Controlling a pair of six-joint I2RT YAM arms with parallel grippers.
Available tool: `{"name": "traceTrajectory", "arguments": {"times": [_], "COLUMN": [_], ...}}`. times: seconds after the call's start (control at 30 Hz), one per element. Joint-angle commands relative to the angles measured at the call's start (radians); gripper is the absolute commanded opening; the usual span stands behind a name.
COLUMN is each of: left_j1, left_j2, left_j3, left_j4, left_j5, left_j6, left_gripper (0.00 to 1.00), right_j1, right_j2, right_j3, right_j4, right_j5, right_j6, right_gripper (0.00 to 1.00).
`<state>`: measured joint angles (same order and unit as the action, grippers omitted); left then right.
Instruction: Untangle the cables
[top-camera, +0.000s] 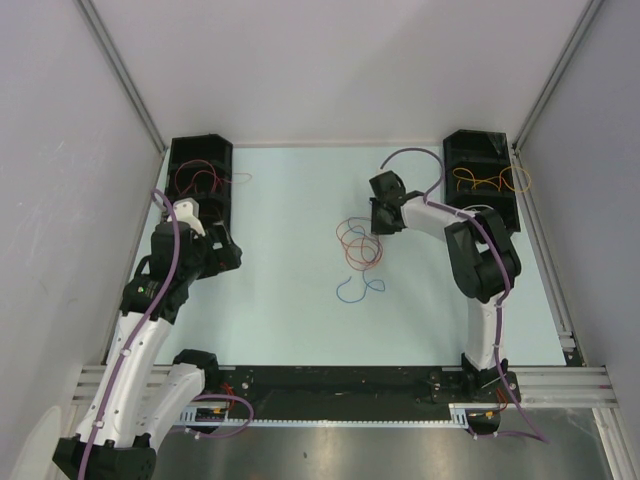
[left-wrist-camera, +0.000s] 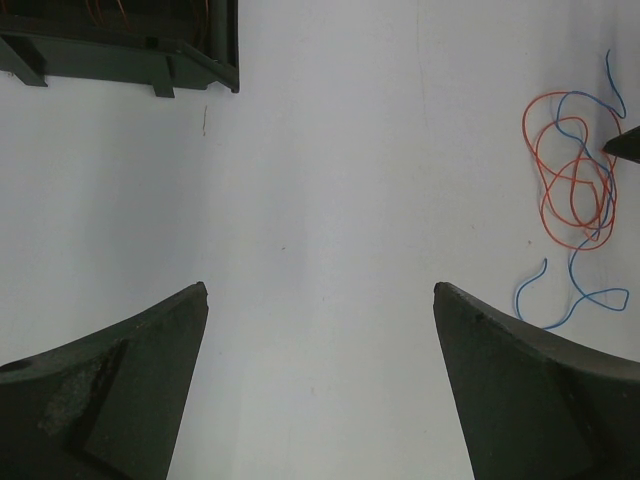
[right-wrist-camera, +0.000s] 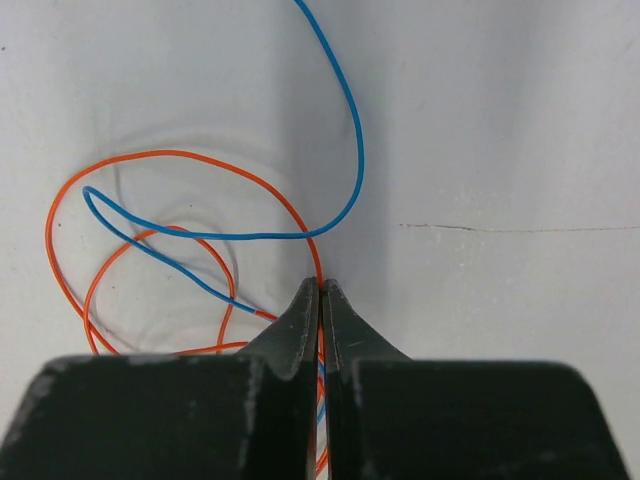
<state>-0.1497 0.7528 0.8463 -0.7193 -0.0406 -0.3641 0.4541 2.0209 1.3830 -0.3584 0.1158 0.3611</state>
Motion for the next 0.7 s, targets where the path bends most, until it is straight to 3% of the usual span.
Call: {"name": "traceTrajectory", "arguments": {"times": [0.0, 0.33, 0.67], "left_j1": [0.01, 0.01, 0.01], "left_j2": [0.0, -0.006, -0.012], "left_j3": [0.002, 0.002, 0.002], "left_j4": [0.027, 0.027, 0.026], "left_j5": [0.002, -0.001, -0.002], "left_j6": [0.019, 0.017, 0.019], "left_gripper": [1.0, 1.0, 1.0], "right_j1": [0.009, 0.058, 0.066], "right_j2": [-0.016, -0.273, -0.344], "right_j3": [0.069, 0.307, 0.681], "right_j4": [-0.077, -0.221, -0.324], "right_j5": [0.001, 0.087, 0.169], "right_j6": [-0.025, -0.057, -0.123], "right_gripper": [0.0, 0.0, 0.0]}}
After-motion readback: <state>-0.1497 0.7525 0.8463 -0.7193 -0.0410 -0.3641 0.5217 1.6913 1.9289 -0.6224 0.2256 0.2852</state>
